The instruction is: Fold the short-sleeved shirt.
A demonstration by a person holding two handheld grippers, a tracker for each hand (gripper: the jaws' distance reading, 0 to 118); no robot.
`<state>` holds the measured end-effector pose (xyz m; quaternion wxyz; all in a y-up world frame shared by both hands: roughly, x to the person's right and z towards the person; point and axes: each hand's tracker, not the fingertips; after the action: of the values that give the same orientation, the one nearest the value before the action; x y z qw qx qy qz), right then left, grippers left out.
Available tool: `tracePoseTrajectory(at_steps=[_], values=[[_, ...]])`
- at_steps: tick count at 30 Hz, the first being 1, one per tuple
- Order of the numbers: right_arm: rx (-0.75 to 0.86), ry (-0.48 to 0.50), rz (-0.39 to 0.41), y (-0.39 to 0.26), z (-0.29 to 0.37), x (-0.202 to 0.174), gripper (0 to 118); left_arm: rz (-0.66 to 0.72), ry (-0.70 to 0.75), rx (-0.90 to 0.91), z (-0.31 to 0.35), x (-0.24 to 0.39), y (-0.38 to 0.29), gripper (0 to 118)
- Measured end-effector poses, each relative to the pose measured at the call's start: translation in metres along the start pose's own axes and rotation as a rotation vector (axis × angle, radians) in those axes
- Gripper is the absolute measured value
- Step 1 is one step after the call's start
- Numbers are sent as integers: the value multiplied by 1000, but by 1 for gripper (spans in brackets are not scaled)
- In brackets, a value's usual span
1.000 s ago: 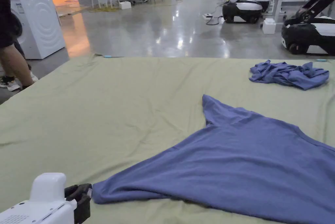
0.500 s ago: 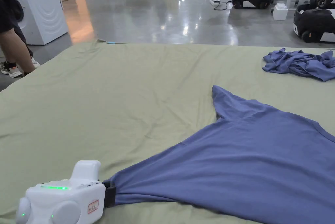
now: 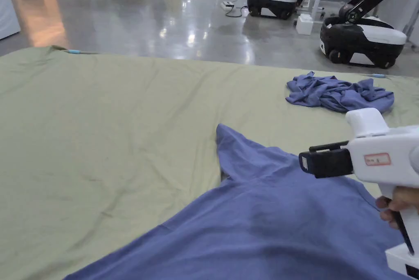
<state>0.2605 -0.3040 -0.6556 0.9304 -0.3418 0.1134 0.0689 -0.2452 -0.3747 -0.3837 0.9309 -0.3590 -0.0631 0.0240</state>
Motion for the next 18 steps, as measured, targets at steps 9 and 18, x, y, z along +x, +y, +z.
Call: tracePoseTrajectory(at_steps=[9,18], values=[[-211,25,73,4,-130,8,93,-19,21,-46,-13,-1,-3,3],[-42,-8,46,6,-51,-5,6,-24,6,34,-1,8,33,3]])
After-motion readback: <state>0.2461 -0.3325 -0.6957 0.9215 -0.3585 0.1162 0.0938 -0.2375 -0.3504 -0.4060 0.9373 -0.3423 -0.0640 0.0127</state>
